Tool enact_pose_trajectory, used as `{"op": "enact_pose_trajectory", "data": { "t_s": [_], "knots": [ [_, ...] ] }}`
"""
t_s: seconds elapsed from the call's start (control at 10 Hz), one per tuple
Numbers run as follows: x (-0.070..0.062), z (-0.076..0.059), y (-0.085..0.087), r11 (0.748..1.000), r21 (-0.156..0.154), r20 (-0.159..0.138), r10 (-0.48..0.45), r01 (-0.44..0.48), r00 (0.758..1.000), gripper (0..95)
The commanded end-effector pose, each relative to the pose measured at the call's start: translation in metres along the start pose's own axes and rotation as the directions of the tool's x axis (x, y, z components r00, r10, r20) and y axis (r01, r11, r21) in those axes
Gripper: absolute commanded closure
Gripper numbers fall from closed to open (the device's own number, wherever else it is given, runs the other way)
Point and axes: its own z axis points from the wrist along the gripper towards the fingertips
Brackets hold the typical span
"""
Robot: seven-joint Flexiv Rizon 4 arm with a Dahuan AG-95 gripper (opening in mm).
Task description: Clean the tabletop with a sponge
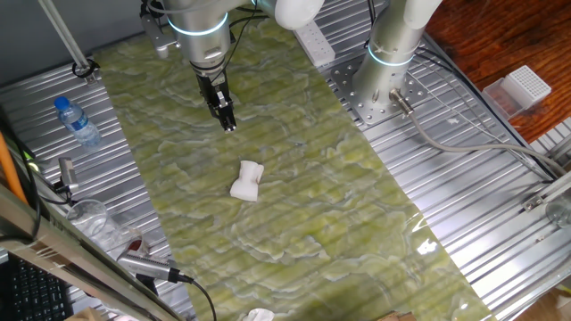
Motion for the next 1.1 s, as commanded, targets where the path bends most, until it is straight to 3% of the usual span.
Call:
{"op": "enact_pose_trajectory", "data": {
  "t_s": [0.1, 0.2, 1.1],
  "knots": [
    [0.0002, 0.0000, 0.0000, 1.000, 0.000, 0.000, 0.000, 0.000, 1.000, 0.0],
    [0.0002, 0.0000, 0.0000, 0.976, -0.127, -0.050, -0.185, 0.177, 0.982, 95.0],
    [0.0003, -0.0002, 0.0001, 0.973, -0.124, -0.058, -0.203, 0.195, 0.977, 95.0]
  ]
}}
